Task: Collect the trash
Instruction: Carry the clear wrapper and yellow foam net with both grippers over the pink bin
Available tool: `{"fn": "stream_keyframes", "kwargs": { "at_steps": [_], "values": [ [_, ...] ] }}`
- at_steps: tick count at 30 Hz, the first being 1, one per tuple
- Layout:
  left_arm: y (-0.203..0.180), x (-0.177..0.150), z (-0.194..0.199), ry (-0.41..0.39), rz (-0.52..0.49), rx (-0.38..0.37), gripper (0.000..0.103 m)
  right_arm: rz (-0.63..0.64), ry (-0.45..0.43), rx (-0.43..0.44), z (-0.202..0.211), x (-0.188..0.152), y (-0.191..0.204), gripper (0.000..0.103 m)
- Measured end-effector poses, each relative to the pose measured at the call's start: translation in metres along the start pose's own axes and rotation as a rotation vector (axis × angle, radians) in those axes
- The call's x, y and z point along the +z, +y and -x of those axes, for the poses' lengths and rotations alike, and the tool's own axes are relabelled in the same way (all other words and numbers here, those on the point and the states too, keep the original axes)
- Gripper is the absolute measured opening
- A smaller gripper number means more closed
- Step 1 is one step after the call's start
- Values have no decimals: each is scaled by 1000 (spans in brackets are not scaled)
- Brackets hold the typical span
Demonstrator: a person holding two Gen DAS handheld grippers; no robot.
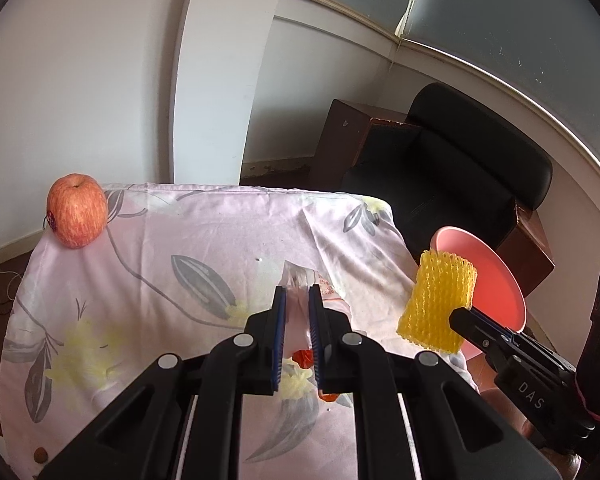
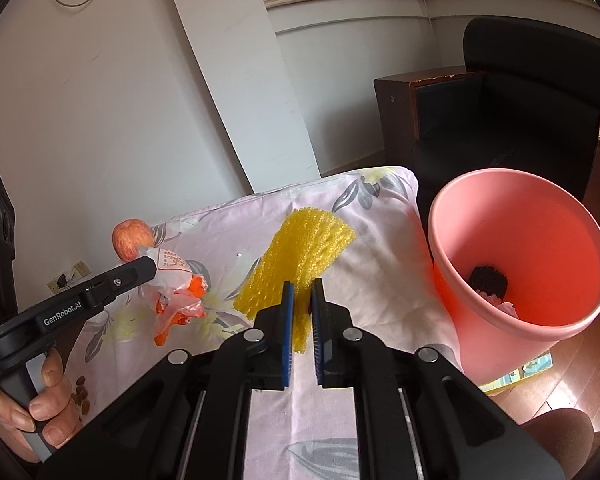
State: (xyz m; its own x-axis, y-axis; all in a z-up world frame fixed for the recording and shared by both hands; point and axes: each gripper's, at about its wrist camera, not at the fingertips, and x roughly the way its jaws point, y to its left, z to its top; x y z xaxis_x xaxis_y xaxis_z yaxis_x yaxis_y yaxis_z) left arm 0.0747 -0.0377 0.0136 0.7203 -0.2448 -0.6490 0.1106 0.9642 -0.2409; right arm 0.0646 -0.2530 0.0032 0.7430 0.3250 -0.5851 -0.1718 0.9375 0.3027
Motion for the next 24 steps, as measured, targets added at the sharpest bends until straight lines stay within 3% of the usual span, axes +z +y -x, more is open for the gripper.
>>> {"fn": "stream_keyframes", "kwargs": {
  "at_steps": [24],
  "values": [
    [-48,-22,-11,31,-62,-27,11,-57,-18,-8,19,-29,-21,9]
  ]
}}
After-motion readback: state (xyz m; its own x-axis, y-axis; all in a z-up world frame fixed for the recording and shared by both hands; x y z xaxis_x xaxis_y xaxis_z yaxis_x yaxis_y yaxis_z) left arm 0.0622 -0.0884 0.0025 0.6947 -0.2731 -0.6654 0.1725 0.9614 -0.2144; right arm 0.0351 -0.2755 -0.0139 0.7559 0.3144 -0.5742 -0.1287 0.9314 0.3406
